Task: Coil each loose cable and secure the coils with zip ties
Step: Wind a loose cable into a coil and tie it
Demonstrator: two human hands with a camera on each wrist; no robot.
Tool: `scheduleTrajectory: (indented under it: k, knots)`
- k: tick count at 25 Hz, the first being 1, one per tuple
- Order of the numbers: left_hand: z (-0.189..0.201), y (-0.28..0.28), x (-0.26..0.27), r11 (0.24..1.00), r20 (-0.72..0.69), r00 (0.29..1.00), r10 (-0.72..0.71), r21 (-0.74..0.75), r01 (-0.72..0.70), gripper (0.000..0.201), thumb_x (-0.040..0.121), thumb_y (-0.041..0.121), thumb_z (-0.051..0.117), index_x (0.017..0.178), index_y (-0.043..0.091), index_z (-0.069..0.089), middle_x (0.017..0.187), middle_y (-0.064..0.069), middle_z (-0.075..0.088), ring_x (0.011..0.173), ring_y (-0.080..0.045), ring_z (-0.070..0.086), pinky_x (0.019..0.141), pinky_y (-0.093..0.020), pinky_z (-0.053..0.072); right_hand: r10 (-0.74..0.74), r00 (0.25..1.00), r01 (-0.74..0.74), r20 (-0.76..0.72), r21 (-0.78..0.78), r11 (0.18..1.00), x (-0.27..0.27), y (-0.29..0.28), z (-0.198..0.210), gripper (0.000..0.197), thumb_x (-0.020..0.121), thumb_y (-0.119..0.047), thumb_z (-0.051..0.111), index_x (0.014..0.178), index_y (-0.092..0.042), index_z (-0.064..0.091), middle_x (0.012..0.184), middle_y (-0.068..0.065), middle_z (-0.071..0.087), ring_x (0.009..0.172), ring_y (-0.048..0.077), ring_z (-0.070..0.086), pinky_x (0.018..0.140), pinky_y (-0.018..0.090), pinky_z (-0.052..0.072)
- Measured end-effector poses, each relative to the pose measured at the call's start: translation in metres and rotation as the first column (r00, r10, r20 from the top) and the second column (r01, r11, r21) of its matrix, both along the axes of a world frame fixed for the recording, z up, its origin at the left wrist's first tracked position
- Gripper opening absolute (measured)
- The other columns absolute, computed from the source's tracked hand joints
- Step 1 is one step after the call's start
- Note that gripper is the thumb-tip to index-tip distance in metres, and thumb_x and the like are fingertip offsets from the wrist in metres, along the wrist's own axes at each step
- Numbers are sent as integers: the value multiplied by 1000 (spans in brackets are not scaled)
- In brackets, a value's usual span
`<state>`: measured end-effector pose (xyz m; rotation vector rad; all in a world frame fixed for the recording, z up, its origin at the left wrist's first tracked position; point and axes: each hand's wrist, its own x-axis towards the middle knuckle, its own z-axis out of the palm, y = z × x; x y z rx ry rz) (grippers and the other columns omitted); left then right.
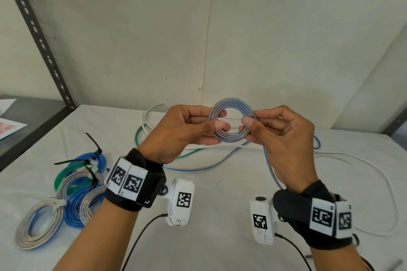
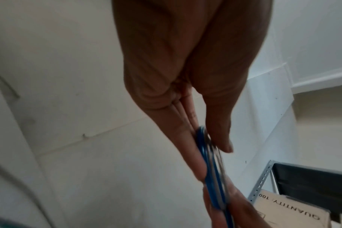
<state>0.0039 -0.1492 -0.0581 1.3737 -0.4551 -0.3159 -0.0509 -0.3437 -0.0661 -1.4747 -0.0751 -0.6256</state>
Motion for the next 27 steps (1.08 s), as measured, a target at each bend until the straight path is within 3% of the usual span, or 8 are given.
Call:
scheduleTrajectory:
  k: [4,10,16,27]
  knots:
    - [-3,-12,-1,994,-58,996,65,-87,-70,31,77,22,72,103,5,74,95,-13,78,81,-18,74,73,-27,62,-62,998,60,30,62,996,0,3,-2,14,82,-3,79,90,-5,68,83,10,78,74,24,76,65,32,60]
    - [-7,-12,-1,985,2,990,139,-105,-138,20,87,3,71,107,3,72,92,-15,78,80,-17,75,73,-27,62,8,1000,-8,2,106,994,1,2,1,11,86,1,72,94,4,63,85,14,77,76,26,76,65,31,60]
    - [-3,-7,1,983,-37,995,89,-157,-94,28,75,13,72,102,4,73,95,-13,78,87,-18,75,77,-28,61,28,999,-25,-17,134,991,0,5,1,6,90,-3,69,88,0,64,84,12,77,79,30,76,65,33,60]
    - [-2,-6,4,968,-64,989,131,-208,-142,31,75,16,72,103,5,73,91,-12,78,81,-16,75,74,-26,61,10,999,-15,34,141,990,1,13,-3,4,87,-5,72,91,-3,70,85,11,77,75,25,74,67,33,61]
